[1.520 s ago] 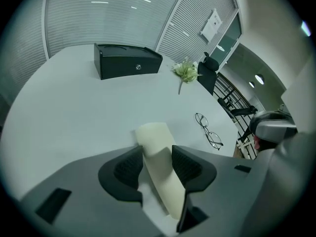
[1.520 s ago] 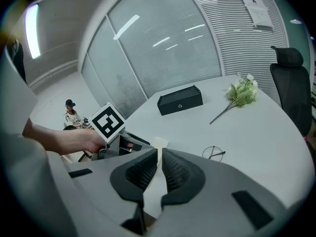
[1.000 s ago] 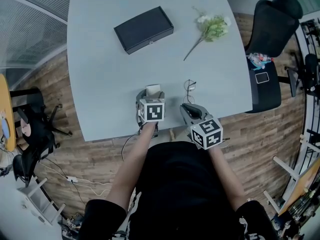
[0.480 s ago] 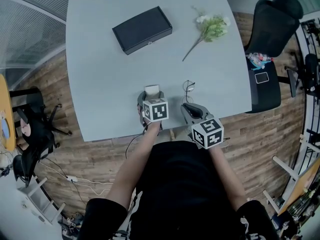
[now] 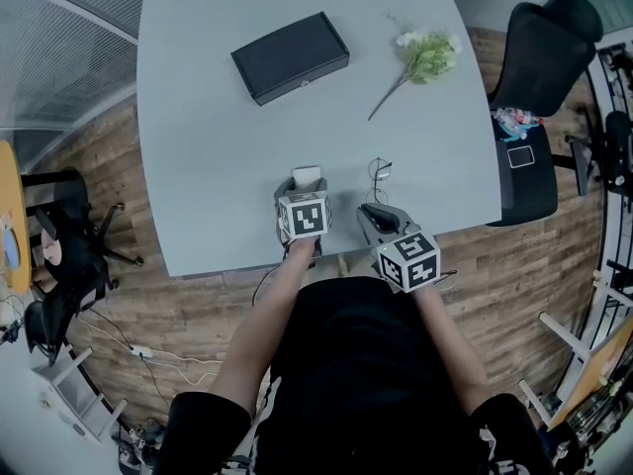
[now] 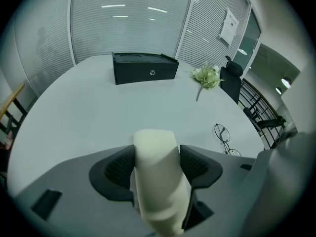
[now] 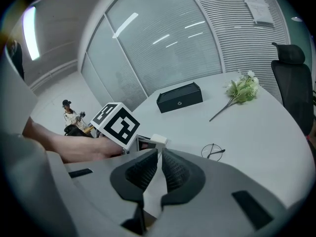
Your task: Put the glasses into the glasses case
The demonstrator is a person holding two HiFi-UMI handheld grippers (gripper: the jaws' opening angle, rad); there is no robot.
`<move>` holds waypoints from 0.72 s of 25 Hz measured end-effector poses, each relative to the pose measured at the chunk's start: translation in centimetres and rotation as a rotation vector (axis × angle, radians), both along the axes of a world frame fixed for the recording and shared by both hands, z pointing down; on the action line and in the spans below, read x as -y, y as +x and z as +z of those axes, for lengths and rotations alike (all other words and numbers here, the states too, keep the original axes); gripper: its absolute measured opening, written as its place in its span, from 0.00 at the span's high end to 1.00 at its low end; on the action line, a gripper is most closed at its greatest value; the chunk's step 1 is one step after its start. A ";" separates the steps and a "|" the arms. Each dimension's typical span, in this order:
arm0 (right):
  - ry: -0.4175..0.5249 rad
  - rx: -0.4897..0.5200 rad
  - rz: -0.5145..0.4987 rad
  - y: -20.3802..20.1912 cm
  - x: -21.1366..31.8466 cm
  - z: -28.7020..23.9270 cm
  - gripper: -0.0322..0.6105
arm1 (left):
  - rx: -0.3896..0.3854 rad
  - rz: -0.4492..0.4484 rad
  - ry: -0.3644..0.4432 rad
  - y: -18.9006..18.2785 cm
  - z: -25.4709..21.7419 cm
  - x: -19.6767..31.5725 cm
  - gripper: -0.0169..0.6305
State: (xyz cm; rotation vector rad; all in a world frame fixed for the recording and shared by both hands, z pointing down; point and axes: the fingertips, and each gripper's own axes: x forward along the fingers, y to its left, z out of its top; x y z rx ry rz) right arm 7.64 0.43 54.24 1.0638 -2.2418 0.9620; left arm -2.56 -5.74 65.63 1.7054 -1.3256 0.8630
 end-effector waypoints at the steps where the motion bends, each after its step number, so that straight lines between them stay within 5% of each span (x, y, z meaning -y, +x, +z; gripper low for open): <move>1: 0.000 -0.001 -0.007 -0.3 -0.1 0.0 0.88 | -0.022 -0.001 0.006 -0.1 -0.2 0.1 0.51; 11: 0.002 -0.017 -0.089 -4.0 -0.4 1.1 0.89 | -0.290 -0.009 0.036 -1.0 -1.7 0.2 0.51; 18: -0.022 -0.045 -0.157 -6.6 -0.8 3.4 0.89 | -0.393 -0.019 0.063 -1.3 -1.8 0.3 0.51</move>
